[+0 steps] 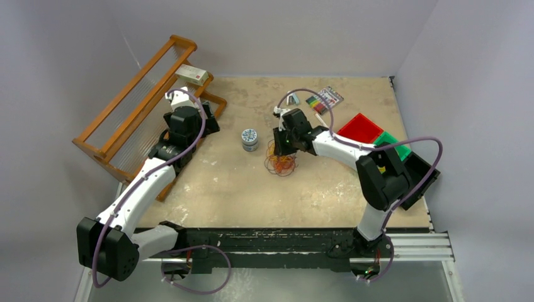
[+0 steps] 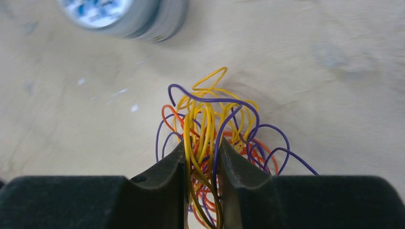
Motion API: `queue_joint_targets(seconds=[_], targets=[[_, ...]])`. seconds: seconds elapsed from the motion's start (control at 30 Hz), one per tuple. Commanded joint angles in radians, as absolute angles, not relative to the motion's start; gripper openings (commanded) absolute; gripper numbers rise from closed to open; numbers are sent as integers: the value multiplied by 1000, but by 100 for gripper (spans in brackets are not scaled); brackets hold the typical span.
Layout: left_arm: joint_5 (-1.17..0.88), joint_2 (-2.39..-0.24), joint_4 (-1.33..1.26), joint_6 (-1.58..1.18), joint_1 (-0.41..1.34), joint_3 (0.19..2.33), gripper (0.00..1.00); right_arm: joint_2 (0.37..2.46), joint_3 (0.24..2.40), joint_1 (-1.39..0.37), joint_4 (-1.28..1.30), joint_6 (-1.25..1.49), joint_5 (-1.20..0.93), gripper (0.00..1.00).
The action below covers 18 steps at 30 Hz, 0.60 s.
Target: Untangle the cables
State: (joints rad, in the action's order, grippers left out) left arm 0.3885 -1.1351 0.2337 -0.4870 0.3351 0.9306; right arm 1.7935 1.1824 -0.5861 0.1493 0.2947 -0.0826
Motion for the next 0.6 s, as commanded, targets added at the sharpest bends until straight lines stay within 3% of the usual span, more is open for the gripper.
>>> queue_joint_targets(seconds=[0.0, 0.1, 0.33, 0.5, 0.57], targets=[[380, -1128, 204, -523, 336, 951, 95, 1714, 1168, -658, 88, 294, -194, 27], [406, -1124, 212, -549, 335, 944, 100, 1697, 1154, -680, 77, 291, -163, 31], [370, -1116, 201, -535, 336, 937, 100, 1593, 1121, -680, 69, 270, -44, 70], [305, -1136, 192, -516, 337, 942, 99, 1508, 1094, -676, 67, 267, 45, 83], [273, -1146, 184, -523, 337, 936, 97, 1499, 1089, -663, 102, 277, 84, 83]])
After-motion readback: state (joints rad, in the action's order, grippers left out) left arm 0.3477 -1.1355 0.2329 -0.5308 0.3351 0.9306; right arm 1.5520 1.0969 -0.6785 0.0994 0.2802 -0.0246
